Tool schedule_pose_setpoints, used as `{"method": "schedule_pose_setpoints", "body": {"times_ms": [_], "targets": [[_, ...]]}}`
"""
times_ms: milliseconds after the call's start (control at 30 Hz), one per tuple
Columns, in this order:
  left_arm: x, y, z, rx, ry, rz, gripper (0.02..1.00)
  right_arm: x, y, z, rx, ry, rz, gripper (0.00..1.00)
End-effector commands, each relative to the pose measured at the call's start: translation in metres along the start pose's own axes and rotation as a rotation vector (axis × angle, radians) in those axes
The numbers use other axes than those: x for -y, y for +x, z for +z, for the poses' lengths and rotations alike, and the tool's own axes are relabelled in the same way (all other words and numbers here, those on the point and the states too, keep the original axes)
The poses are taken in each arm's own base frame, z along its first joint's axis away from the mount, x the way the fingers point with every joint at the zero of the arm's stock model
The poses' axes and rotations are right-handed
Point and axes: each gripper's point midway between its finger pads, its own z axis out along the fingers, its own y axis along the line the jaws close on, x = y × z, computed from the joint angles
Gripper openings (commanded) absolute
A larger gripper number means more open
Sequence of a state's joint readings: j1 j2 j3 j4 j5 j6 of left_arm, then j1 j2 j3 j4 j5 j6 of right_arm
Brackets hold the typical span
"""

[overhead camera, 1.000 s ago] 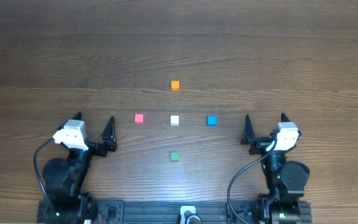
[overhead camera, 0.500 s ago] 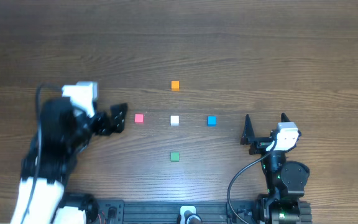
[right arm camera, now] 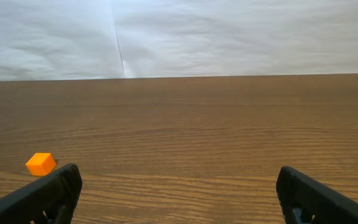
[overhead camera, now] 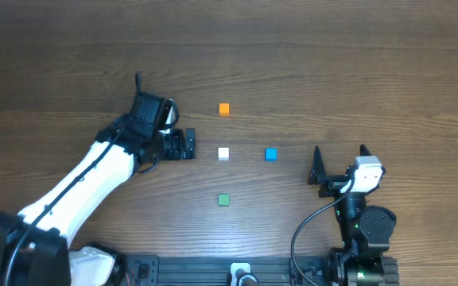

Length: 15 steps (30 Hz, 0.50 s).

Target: Stack Cubes

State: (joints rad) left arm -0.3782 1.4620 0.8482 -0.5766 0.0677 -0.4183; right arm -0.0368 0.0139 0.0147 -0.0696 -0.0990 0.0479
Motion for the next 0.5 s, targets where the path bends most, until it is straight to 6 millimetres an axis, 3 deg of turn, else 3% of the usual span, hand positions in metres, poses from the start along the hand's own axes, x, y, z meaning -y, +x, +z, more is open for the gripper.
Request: {"method": "schedule_pose_setpoints", "body": {"times_ms": [33,500], "targets": [[-0.001,-0.002,0.017,-0.016,-0.041,-0.021,0.967,0.001,0.002,0.000,0.001,0.003,-0.005,0.993],[-0.001,0.009,0.041,-0.049,-0.108,0.026,0.831,0.001,0.002,0.000,0.001,0.003,-0.005,0.991]]}}
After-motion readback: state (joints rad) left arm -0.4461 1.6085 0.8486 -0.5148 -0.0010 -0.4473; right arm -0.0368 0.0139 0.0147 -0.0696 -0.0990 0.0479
